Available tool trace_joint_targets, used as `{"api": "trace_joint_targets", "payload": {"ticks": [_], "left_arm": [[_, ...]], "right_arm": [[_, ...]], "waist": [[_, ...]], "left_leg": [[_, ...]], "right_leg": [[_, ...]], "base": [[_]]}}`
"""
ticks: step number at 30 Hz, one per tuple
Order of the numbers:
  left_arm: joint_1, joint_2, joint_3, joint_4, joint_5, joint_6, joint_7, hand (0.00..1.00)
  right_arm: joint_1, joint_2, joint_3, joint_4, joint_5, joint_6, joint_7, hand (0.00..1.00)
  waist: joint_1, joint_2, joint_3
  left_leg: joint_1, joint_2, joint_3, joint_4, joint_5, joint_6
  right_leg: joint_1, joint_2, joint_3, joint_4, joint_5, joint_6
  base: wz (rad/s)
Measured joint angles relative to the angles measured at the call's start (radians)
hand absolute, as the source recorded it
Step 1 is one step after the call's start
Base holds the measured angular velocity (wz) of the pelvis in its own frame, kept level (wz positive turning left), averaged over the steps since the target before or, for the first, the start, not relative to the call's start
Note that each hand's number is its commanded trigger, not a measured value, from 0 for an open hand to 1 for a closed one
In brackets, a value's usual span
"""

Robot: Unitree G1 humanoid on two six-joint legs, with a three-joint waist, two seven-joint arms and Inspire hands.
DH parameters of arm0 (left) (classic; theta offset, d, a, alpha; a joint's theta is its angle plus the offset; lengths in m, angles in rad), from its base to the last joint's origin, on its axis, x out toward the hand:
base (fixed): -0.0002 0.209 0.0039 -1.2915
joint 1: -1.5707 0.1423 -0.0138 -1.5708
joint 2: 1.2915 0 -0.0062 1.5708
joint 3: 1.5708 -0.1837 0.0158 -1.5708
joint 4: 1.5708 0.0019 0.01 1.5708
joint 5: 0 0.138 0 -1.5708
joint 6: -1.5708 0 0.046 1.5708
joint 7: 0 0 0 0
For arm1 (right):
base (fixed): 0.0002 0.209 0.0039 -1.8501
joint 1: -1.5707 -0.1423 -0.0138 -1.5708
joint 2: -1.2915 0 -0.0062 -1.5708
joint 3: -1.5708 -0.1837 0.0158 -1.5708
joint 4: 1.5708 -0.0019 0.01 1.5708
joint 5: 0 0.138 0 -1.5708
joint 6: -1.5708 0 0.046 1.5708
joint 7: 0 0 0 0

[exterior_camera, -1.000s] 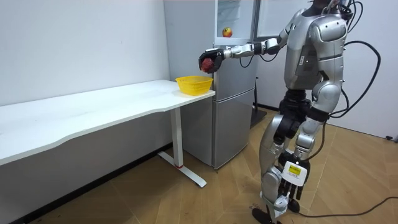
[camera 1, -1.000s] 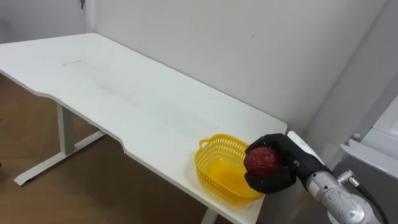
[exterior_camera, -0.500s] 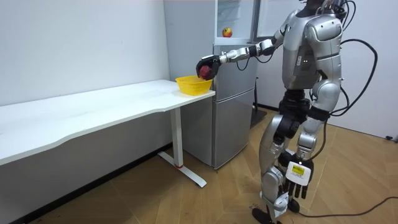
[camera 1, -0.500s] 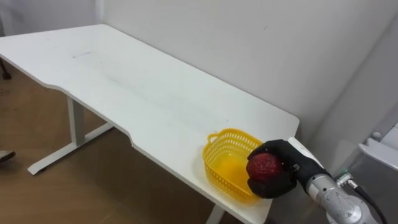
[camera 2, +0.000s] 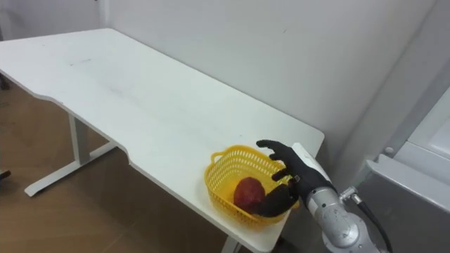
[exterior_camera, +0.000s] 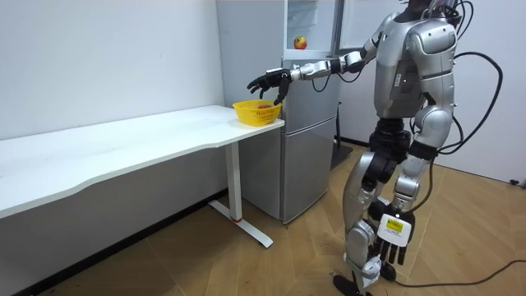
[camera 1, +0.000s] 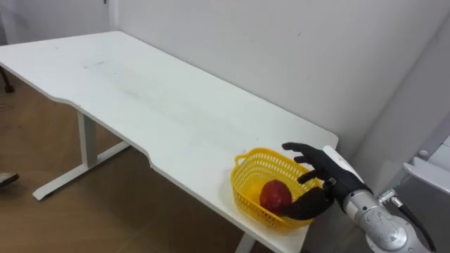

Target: Retrieve from the upper fridge

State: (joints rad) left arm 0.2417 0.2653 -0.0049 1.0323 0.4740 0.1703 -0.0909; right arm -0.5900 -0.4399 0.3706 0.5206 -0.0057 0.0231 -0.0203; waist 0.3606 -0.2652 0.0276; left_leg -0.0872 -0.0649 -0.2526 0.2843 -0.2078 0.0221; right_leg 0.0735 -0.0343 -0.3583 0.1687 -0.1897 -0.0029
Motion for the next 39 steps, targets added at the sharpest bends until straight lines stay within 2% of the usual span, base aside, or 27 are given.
{"api": "trace_joint_targets", "payload": {"ticks": [17,26,29,33,35,37,39], "left_arm": [[0.008,0.002,0.003,0.001,-0.001,-0.003,-0.008,0.0],[0.004,0.008,0.0,0.008,-0.001,-0.011,0.005,0.0],[0.006,0.001,0.001,0.009,-0.002,-0.011,0.023,0.0],[0.007,-0.015,0.004,0.005,-0.002,-0.016,0.022,0.0],[0.006,-0.016,0.008,0.005,-0.002,-0.021,0.022,0.0],[0.009,-0.021,0.015,0.008,-0.001,-0.028,0.041,0.0],[0.011,-0.022,0.015,0.008,-0.002,-0.03,0.044,0.0]], "right_arm": [[0.0,0.0,0.0,0.005,0.009,0.0,-0.001,0.0],[0.0,0.0,-0.001,-0.036,-0.001,-0.001,-0.033,0.0],[0.0,-0.001,-0.005,-0.099,0.001,-0.001,-0.057,0.0],[0.002,-0.001,-0.045,-0.263,-0.036,-0.004,-0.07,0.0],[0.001,-0.001,-0.068,-0.344,-0.046,-0.012,-0.082,0.0],[0.004,-0.001,-0.075,-0.444,-0.059,-0.014,-0.105,0.0],[0.015,-0.001,-0.076,-0.523,-0.071,-0.023,-0.108,0.0]], "waist": [[-0.002,-0.004,-0.0016],[-0.011,0.006,0.0061],[-0.027,0.011,0.0074],[-0.056,0.039,0.0011],[-0.061,0.052,-0.0062],[-0.07,0.075,-0.0154],[-0.085,0.092,-0.0205]], "left_leg": [[0.002,0.001,0.002,0.001,0.0,0.0],[0.01,0.0,0.001,0.003,0.0,0.0],[0.008,0.001,0.008,0.006,-0.001,0.0],[0.008,0.0,0.024,0.007,-0.001,0.001],[0.012,0.001,0.033,0.004,-0.001,0.001],[0.036,0.005,0.053,-0.01,0.0,0.002],[0.05,0.006,0.058,-0.013,0.0,0.002]], "right_leg": [[0.003,-0.001,0.0,0.0,0.0,0.0],[0.014,0.001,0.0,0.0,0.0,0.0],[0.009,0.001,0.003,0.0,0.0,0.0],[0.006,0.0,0.029,0.0,0.0,0.0],[0.006,0.0,0.034,0.0,0.0,0.0],[0.012,0.001,0.057,-0.001,0.0,0.0],[0.022,0.001,0.064,0.0,0.0,0.0]], "base": [[0.0],[0.0],[-0.05],[-0.12],[-0.16],[-0.25],[-0.17]]}}
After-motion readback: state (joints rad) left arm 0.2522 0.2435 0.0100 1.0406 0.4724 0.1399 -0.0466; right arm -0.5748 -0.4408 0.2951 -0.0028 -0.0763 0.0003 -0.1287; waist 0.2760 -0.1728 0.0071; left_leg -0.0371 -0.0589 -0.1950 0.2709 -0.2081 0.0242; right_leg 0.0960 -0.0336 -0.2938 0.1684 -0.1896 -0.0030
